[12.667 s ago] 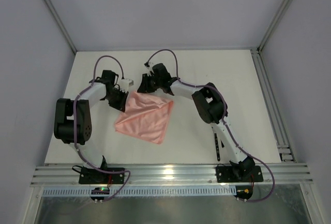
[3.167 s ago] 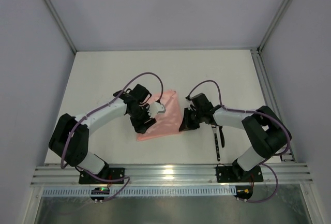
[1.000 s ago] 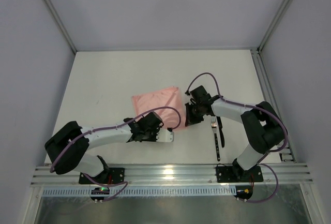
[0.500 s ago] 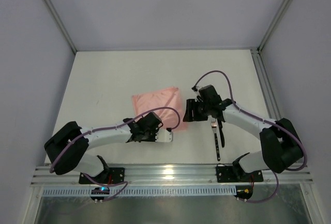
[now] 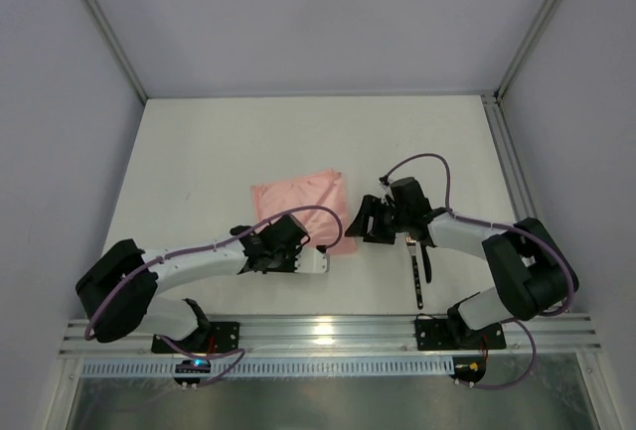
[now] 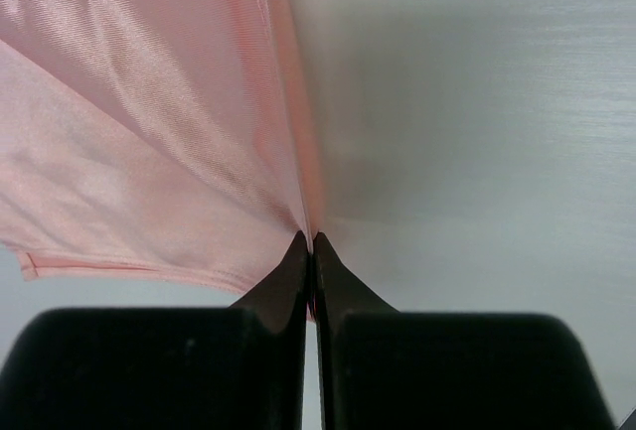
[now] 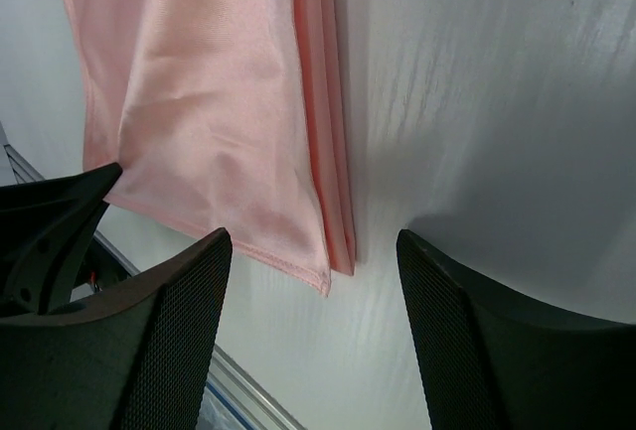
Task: Fold the napkin into a case and place the utensils inside
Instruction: Turn over the upper triangle folded napkin at the center of the board.
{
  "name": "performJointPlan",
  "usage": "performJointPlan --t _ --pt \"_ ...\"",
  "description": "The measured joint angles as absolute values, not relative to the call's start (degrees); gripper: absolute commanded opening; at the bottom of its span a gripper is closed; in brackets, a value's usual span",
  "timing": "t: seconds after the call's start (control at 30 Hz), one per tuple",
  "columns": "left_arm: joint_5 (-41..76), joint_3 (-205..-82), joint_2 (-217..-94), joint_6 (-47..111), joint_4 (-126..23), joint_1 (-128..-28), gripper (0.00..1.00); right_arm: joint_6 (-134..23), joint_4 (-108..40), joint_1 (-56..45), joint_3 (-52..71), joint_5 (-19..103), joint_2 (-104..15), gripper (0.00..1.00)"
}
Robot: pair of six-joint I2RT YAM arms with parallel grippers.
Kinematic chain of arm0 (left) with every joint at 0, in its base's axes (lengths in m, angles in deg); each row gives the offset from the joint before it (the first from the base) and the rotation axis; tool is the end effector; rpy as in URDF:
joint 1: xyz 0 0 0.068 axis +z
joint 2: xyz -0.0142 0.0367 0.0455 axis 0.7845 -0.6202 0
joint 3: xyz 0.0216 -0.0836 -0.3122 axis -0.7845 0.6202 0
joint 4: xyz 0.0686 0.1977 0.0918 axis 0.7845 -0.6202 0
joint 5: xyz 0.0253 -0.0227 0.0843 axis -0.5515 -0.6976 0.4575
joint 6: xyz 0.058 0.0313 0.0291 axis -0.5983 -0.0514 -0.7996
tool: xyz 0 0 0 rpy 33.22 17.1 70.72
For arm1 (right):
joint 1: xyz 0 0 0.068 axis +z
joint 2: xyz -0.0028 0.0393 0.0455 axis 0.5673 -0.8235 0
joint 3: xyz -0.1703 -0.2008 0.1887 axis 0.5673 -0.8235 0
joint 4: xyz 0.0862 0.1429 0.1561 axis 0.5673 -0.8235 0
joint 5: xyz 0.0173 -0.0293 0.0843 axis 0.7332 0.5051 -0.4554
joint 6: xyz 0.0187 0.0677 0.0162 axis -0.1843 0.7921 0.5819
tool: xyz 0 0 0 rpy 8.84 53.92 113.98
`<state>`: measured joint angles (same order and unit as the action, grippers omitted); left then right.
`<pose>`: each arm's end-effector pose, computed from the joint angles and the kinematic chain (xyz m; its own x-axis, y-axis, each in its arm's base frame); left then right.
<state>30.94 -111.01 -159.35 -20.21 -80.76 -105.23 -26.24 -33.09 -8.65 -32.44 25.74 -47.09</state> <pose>0.1302 -0.1676 0.2153 0.0935 0.9628 -0.2535 0.9469 -0.0073 0.3214 0.2140 0.1304 0.2088 -0.9269 0.1506 -0.3438 -0.1068 0.7724 0.6261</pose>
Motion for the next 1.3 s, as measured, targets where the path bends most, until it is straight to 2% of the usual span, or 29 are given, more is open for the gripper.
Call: performJointPlan --t 0.2,0.33,0.57,0.7,0.8,0.9,1.03,1.3 --pt "30.7 -112.1 -157.69 -19.12 -82.05 -104.31 0.0 -21.61 -24.66 -8.76 -35.87 23.69 -47.88 0.67" --pt "30.17 -113.48 -157.51 -18.68 -82.99 -103.2 0.0 -22.79 -25.95 -8.7 -39.5 25.81 -41.76 0.67" --pt "28.4 -115.27 -157.29 -18.68 -85.61 -101.56 0.0 -39.66 -30.99 -3.52 -41.12 32.85 -14.28 0.67" --pt "26.83 -117.32 -157.84 -18.57 -87.4 -99.81 0.0 -52.9 -25.81 4.09 -45.64 36.65 -0.27 0.67" --pt "25.52 -119.51 -158.6 -18.05 -89.22 -98.8 0.0 -62.78 -22.67 10.91 -51.26 40.45 4.8 0.67" --pt "24.47 -121.48 -159.04 -17.63 -90.62 -98.11 0.0 -71.29 -22.62 19.3 -53.73 45.04 3.51 0.67" --pt "23.42 -122.9 -159.41 -17.61 -92.02 -97.32 0.0 -85.76 -17.64 34.87 -54.17 57.92 -6.85 0.72" --pt "22.26 -123.18 -159.81 -17.61 -93.44 -96.9 0.0 -100.18 -2.36 36.94 -53.88 69.57 -34.92 0.73"
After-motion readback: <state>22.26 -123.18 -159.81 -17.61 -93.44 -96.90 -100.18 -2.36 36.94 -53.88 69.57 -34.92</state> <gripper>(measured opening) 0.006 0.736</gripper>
